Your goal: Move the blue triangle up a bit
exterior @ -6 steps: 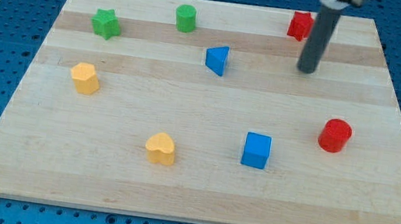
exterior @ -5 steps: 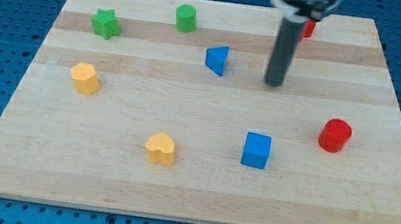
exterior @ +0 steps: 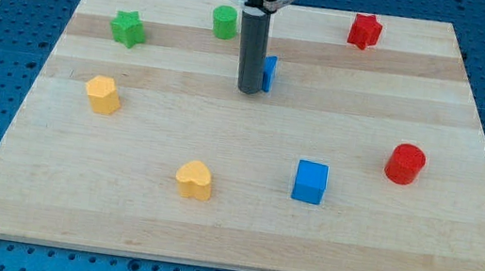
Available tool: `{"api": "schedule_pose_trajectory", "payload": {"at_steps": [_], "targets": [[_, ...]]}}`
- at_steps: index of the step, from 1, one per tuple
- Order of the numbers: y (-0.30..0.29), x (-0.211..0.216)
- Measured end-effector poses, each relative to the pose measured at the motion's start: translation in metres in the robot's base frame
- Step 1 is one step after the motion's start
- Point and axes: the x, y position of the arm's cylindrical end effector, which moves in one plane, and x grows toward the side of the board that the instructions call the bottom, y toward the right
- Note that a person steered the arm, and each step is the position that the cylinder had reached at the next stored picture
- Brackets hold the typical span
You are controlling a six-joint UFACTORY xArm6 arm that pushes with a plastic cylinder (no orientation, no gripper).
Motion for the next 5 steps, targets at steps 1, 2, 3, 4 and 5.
{"api": "schedule_pose_trajectory", "payload": {"at_steps": [1, 2, 3, 4, 5], "targets": [[0.001, -0.004], [0.011, -0.008], [0.02, -0.018], [0.022, -0.029], [0.022, -0.017]]}}
